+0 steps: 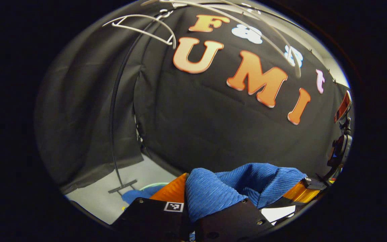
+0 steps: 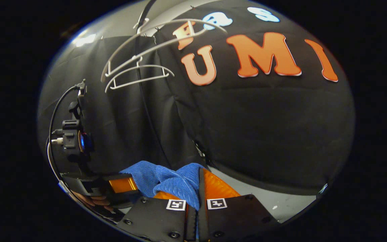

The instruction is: Grasp the clothes on the hanger with both hands and then place them into the laundry hamper below.

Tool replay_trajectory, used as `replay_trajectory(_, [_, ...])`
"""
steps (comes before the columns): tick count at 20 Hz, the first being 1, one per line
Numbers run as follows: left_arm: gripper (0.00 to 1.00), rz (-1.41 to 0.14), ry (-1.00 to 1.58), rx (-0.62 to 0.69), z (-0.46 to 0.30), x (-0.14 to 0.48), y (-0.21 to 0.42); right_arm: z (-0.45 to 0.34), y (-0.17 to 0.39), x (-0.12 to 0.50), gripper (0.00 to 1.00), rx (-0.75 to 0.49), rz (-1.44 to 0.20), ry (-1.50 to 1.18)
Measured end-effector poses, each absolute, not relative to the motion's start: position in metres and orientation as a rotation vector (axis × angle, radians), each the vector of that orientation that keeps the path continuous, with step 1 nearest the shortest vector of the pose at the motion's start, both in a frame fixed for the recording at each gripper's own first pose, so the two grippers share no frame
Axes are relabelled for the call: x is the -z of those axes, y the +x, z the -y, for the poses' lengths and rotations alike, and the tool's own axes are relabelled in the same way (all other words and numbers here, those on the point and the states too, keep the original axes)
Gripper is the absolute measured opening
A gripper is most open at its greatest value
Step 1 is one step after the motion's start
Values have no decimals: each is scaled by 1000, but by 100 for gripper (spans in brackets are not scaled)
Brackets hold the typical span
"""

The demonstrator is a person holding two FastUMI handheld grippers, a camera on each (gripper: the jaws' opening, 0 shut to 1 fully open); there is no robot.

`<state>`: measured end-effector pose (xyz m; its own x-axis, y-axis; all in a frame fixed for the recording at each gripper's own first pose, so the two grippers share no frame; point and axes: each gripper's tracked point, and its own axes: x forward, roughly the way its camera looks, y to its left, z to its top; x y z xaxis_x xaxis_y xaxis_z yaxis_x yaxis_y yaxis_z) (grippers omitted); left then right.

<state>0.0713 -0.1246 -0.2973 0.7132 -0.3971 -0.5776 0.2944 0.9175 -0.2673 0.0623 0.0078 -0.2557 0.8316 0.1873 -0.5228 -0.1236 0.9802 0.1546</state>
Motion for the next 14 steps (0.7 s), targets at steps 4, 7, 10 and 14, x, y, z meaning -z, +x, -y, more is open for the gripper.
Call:
replay_trajectory(4, [11, -913, -94, 358, 116, 377, 34, 9, 39, 364, 10, -121, -776, 16])
replay_trajectory(7, [16, -1014, -81, 342, 104, 414, 3, 7, 15, 409, 11, -113, -897, 62])
replay_trajectory(10, [23, -1072, -86, 330, 99, 435, -11, 10, 2, 430, 11, -87, -956, 79])
replay_trajectory(14, [55, -1084, -94, 327, 94, 438, -25, 15, -10, 458, 12, -68, -1035, 74])
